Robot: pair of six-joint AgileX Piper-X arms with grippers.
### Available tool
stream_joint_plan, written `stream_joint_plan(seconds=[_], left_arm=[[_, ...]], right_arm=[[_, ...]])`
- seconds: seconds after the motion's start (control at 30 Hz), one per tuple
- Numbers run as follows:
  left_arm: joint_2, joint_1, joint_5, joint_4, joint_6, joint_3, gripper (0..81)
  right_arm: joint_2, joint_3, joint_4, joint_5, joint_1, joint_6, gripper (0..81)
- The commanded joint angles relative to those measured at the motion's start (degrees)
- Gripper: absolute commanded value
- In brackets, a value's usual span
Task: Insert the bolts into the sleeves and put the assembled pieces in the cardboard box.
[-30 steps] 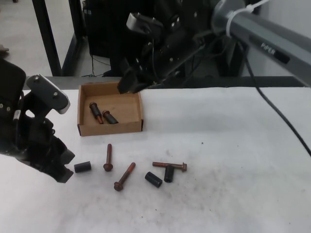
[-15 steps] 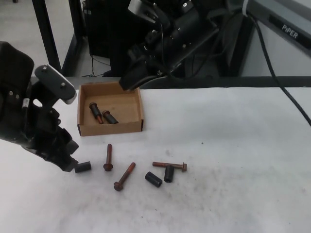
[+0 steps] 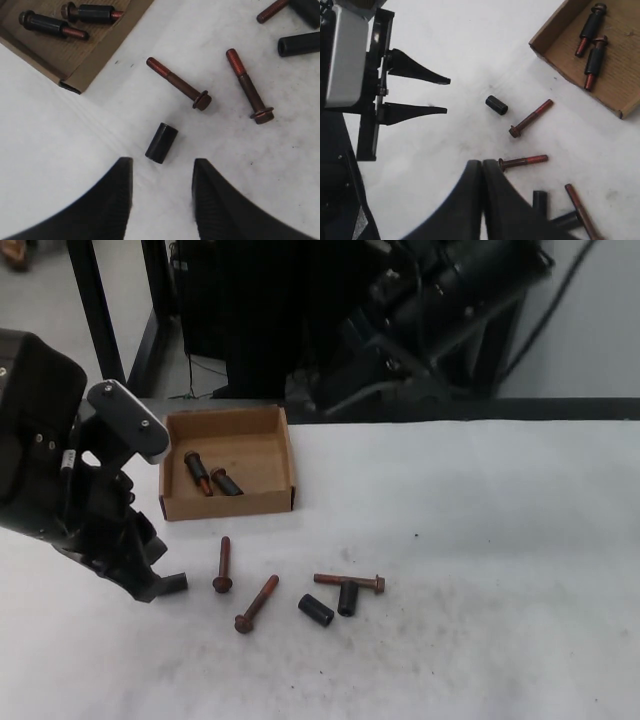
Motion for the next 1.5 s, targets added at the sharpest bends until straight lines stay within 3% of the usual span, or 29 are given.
stream_joint_plan(seconds=[0.0,0.27,0.6,0.73,0.97,1.0,1.47], left_arm=[[1.18,-0.23,-1.69,-0.74,1.57,-0.65,37.5],[5.32,-0.23,-2.15,-2.96,4.13,-0.71,37.5],[10.46,-0.23,-5.12,-3.63,10.5,-4.66,37.5],[12.43,-0.23,-4.79,-3.63,12.26,-7.0,43.3],[13.81,-0.72,-4.93,-0.52,13.7,-8.33,45.8],[13.81,-0.7,-4.86,0.48,14.45,-8.36,45.8],[15.95,-0.93,-1.61,5.04,18.2,-8.34,45.7]], right_arm=[[-4.85,7.72,-6.01,-0.73,-0.1,2.22,0.2],[-17.58,29.04,-17.99,2.0,-0.1,7.05,0.2],[-31.31,48.33,-30.71,4.17,-0.1,17.59,0.2],[-34.85,52.56,-30.52,4.17,-0.1,18.67,8.7],[-38.26,58.68,-30.3,2.93,-0.1,23.12,44.9],[-38.62,59.43,-30.3,2.47,-0.1,23.5,46.7],[-39.48,61.61,-30.57,0.17,-0.1,23.77,43.1]])
